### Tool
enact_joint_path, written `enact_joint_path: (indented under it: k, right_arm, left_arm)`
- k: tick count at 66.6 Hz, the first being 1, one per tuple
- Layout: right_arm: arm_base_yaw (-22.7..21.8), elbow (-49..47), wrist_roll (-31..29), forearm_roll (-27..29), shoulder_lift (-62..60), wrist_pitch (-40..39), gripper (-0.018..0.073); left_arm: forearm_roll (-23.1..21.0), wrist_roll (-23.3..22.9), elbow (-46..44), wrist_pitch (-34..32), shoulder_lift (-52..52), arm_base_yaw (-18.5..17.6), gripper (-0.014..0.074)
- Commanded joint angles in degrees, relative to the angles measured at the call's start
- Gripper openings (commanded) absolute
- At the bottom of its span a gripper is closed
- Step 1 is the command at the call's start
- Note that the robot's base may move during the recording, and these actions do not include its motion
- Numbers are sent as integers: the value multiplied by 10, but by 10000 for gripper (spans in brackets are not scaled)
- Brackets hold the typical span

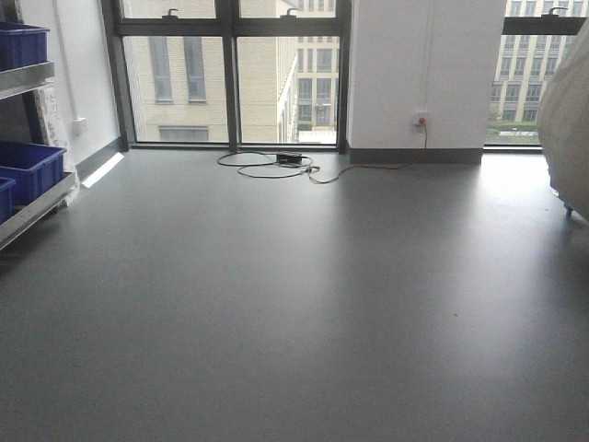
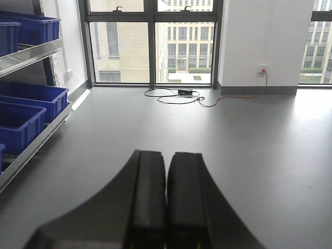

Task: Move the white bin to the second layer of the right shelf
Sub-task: 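Keep holding the bin while driving toward the window-side shelf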

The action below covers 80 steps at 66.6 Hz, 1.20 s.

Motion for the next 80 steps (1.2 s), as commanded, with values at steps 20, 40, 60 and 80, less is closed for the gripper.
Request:
enact_joint_path:
  k: [20, 40, 60, 80]
  right_arm:
    - [1, -18, 1, 1, -1, -58, 68]
    - [1, -18, 1, 1, -1, -58, 68]
    - [1, -18, 1, 1, -1, -58, 68]
    - [1, -18, 1, 1, -1, -58, 68]
  left_arm:
    - [-4, -3, 21, -46, -9, -2, 85]
    - [-4, -3, 21, -46, -9, -2, 85]
    - [-4, -3, 21, -46, -9, -2, 85]
    - [-4, -3, 21, -46, -9, -2, 85]
